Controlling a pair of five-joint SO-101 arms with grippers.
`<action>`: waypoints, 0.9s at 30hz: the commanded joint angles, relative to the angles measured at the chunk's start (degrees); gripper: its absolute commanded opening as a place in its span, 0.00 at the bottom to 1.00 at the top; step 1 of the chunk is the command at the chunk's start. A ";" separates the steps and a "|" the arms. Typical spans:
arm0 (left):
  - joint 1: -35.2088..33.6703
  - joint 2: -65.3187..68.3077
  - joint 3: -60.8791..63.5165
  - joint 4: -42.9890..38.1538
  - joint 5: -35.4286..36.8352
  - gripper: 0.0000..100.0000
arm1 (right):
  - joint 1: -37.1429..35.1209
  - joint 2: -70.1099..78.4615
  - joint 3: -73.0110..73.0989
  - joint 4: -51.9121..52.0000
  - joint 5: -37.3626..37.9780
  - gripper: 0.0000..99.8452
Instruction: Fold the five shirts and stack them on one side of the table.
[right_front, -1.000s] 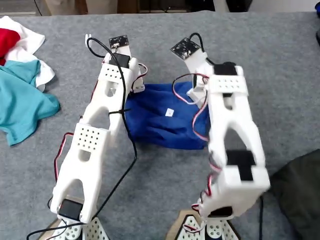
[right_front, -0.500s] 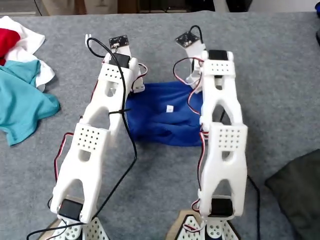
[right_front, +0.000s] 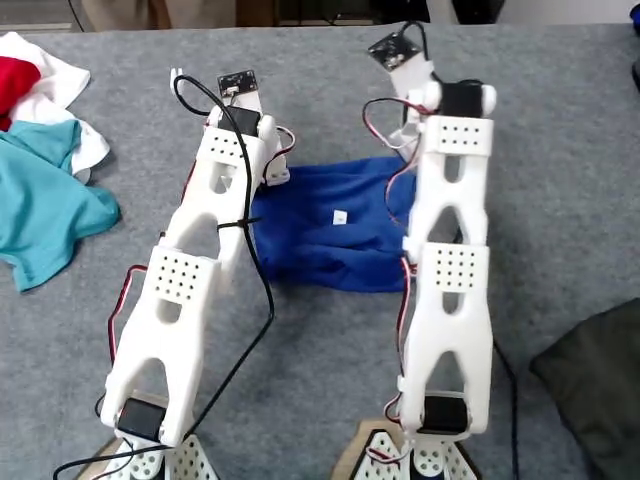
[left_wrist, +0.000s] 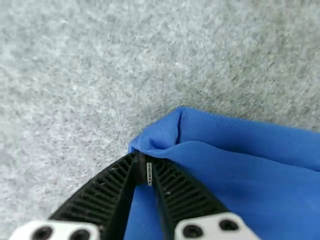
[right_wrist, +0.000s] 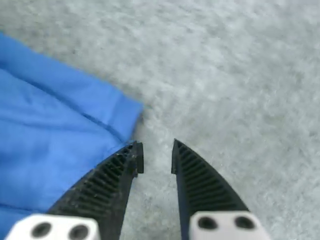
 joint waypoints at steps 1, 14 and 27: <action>-0.97 0.13 -0.97 -1.41 -0.53 0.02 | 2.07 -6.20 0.57 1.14 0.53 0.13; -0.97 0.13 -0.97 -1.67 -0.62 0.02 | 1.36 -15.78 24.75 0.97 -3.16 0.13; -0.97 0.13 -0.97 -1.67 -0.62 0.02 | -3.91 -16.57 25.54 0.97 -16.62 0.13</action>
